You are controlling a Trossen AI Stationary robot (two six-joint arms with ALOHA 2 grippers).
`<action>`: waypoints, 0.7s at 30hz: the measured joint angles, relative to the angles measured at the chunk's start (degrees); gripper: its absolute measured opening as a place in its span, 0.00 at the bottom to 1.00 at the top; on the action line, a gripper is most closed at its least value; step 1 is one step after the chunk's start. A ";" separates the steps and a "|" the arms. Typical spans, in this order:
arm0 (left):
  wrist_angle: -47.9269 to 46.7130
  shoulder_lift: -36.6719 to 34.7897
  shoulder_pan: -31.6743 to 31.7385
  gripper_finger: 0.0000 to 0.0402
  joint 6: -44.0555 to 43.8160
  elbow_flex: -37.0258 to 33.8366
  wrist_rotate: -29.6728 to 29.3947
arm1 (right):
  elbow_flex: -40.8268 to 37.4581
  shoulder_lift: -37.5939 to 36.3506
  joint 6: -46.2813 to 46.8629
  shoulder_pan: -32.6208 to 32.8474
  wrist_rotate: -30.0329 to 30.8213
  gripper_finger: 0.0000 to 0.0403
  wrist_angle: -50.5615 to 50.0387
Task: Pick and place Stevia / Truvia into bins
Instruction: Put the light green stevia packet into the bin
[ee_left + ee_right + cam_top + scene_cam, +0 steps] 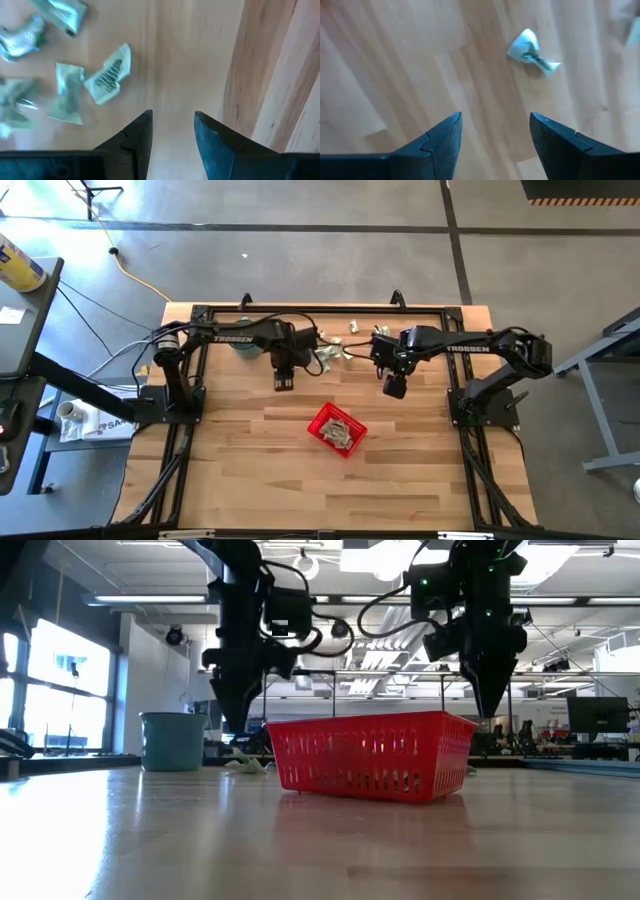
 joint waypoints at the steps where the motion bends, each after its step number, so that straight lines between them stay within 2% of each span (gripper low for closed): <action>1: -0.08 0.00 0.00 0.44 -0.95 -0.38 0.18 | 0.00 0.00 -0.52 0.00 0.85 0.56 0.00; 7: 0.60 0.00 -0.17 0.44 -1.96 -0.75 4.26 | -0.02 0.00 -2.99 -0.09 2.13 0.56 0.58; 10: 0.54 0.00 -0.12 0.44 -0.80 -0.75 2.00 | -0.02 0.04 -7.01 -0.22 2.05 0.56 2.14; 13: -0.18 0.00 0.01 0.44 -0.76 -0.75 -0.11 | -0.02 0.07 -5.66 -0.22 1.88 0.56 2.09; 21: 3.43 0.00 -0.04 0.44 -0.95 -0.73 -0.07 | -0.04 0.07 -3.45 -0.22 1.94 0.56 2.12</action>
